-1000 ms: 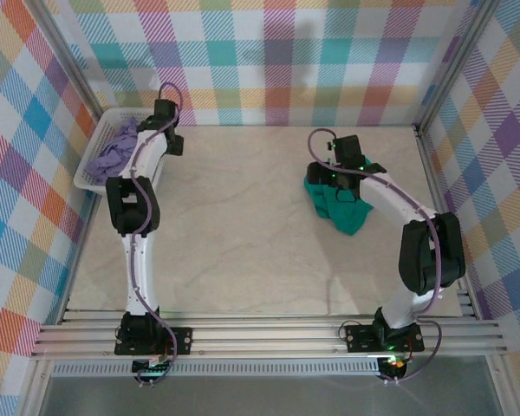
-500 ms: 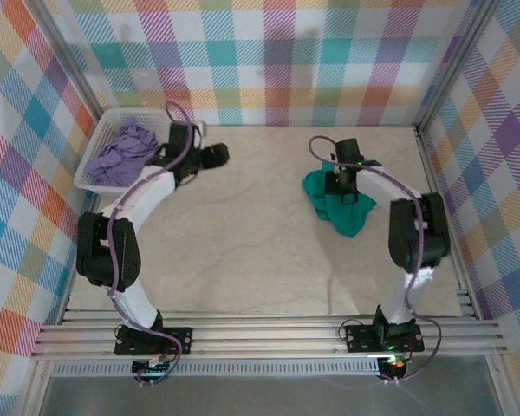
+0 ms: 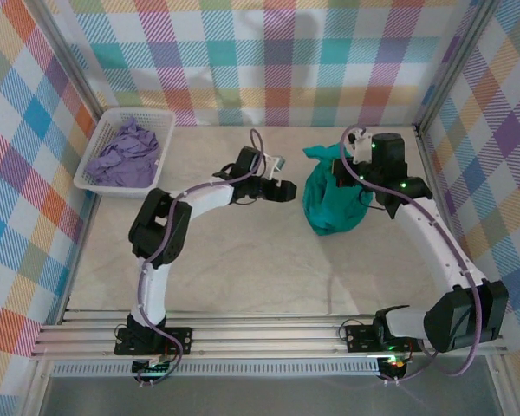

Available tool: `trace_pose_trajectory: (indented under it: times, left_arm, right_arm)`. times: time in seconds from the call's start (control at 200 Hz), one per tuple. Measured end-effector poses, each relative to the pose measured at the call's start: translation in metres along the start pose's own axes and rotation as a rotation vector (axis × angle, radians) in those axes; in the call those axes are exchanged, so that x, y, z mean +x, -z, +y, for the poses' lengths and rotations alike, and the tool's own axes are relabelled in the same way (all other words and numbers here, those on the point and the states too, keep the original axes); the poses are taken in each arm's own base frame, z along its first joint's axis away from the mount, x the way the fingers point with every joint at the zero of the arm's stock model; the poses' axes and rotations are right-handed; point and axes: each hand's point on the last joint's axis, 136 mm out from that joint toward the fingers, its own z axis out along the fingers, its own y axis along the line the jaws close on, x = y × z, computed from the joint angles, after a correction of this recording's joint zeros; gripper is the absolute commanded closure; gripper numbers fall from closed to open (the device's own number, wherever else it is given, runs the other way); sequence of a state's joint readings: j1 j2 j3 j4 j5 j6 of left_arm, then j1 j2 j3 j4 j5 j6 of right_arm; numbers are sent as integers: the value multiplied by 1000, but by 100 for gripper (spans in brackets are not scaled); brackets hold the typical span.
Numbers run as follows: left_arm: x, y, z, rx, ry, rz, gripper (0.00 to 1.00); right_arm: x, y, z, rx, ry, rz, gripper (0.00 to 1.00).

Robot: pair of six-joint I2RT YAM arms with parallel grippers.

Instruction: Fold the inside-out t-shirt

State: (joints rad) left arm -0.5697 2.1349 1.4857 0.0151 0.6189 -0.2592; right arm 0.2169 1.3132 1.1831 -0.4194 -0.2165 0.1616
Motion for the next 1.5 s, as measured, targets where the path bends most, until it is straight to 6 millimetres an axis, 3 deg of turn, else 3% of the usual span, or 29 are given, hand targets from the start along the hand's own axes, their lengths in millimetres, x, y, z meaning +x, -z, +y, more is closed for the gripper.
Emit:
trace_pose_trajectory:
  times: [0.175,0.35,0.46,0.53,0.595,0.685,0.745,0.83,0.875,0.96,1.035,1.075,1.125,1.18,1.23,1.29,1.35,1.46,1.505]
  left_arm:
    - [5,-6,-10,37,-12,0,26]
    - [31,-6,2,24,2,10,26]
    - [43,9,6,-27,10,-1,26]
    - [38,33,6,-96,5,-46,26]
    - [25,66,2,-181,-2,-117,25]
    - [-2,134,1,-341,14,-277,22]
    - [-16,183,0,-437,28,-393,22]
    - [-20,243,-1,-559,48,-534,20]
    - [-15,265,-3,-602,53,-579,19]
    - [-2,280,-2,-649,68,-592,19]
    - [12,278,8,-685,87,-558,19]
    - [23,273,17,-704,100,-521,18]
    - [38,265,28,-726,118,-472,17]
    - [57,258,41,-750,138,-418,15]
    - [74,253,52,-770,159,-372,15]
    - [94,248,63,-779,196,-325,14]
    - [108,244,71,-769,238,-286,14]
    - [128,240,86,-750,320,-234,15]
    - [138,236,93,-747,349,-209,15]
  right_arm:
    - [1,-4,14,-85,-50,40,100]
    - [-50,25,54,-235,-59,-57,100]
    - [-80,49,89,-383,-69,-109,100]
    - [-94,60,116,-467,-57,-119,100]
    - [-104,71,149,-555,-26,-118,100]
    - [-116,92,187,-654,25,-130,100]
    - [-122,106,196,-668,51,-149,100]
    - [-130,111,182,-608,56,-184,100]
    - [-131,104,164,-556,39,-187,93]
    - [-128,60,106,-378,-18,-143,73]
    - [-123,-1,41,-142,-54,-67,62]
    - [-117,-35,7,-20,-62,-20,57]
    - [-93,-82,-38,125,-54,71,51]
    - [-42,-115,-71,244,-42,201,43]
    - [10,-124,-80,291,-17,326,38]
    - [63,-122,-61,273,27,438,29]
    - [102,-109,-15,174,95,497,26]
    - [123,-75,85,-66,235,442,25]
    - [125,-65,113,-141,270,408,24]
